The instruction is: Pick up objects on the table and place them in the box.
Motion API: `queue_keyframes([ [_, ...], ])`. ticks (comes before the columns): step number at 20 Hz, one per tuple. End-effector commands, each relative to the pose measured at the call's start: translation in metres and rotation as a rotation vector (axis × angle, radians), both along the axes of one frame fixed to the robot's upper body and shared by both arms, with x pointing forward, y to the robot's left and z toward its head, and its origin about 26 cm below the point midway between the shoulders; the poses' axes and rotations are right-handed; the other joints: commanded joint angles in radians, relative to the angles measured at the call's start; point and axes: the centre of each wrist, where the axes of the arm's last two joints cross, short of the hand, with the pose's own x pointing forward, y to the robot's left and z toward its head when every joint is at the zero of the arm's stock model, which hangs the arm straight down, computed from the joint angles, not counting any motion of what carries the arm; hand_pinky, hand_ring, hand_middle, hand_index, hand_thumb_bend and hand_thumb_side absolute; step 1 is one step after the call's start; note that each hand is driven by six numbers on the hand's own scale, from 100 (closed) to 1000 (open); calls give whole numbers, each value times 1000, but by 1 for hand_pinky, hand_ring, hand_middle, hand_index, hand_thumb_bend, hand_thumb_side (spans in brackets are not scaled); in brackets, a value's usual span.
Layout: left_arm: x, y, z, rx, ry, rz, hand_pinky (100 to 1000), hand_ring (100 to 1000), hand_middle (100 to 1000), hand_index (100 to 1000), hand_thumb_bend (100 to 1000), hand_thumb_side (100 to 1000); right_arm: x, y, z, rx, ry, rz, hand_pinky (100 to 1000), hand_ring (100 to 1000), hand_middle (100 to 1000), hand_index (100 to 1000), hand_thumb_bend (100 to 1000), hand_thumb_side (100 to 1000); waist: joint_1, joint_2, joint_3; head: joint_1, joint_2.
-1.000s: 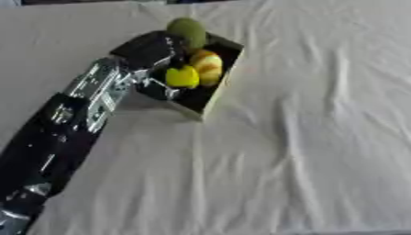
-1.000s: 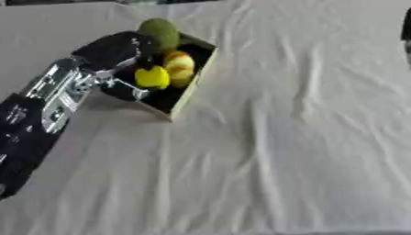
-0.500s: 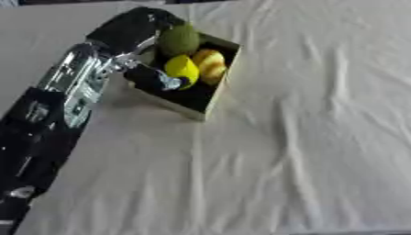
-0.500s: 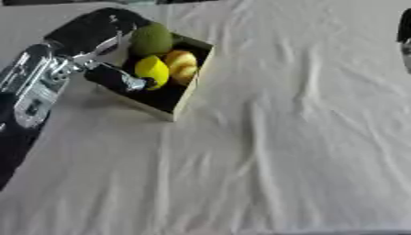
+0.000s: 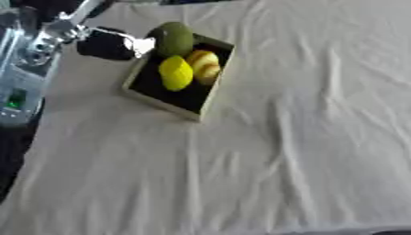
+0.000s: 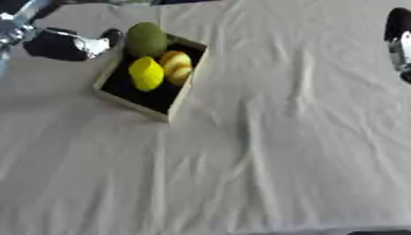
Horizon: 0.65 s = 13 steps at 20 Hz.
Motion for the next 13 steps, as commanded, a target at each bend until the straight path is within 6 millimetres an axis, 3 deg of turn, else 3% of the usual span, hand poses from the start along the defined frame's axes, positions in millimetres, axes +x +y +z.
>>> queue_keyframes([
  [1,-31,24,23,-125,-91,1,887,871,802,932,253,439,-3,-1,11,-5,-39,1,1000,911,607,866,100,404,-6,-20,3,-13,-5],
  [5,-50,48,22,-365,-202,12,859,852,791,941,252,416,-3,-2,11,5,-56,6,1000,910,609,866,100,386,-14,-17,7,-18,-7],
  [7,-50,58,18,-491,-274,-7,828,830,780,946,187,380,-4,-3,11,13,-65,10,1000,910,610,866,100,377,-19,-15,10,-17,-8],
  [10,-49,70,10,-688,-378,-47,808,814,765,943,100,423,-4,-3,9,29,-76,17,1000,910,610,866,100,385,-26,-13,13,-13,-9],
  [13,-48,73,-1,-829,-431,-109,803,810,760,932,100,471,-3,-2,7,52,-87,32,1000,909,610,864,100,393,-35,-10,13,-8,-11],
])
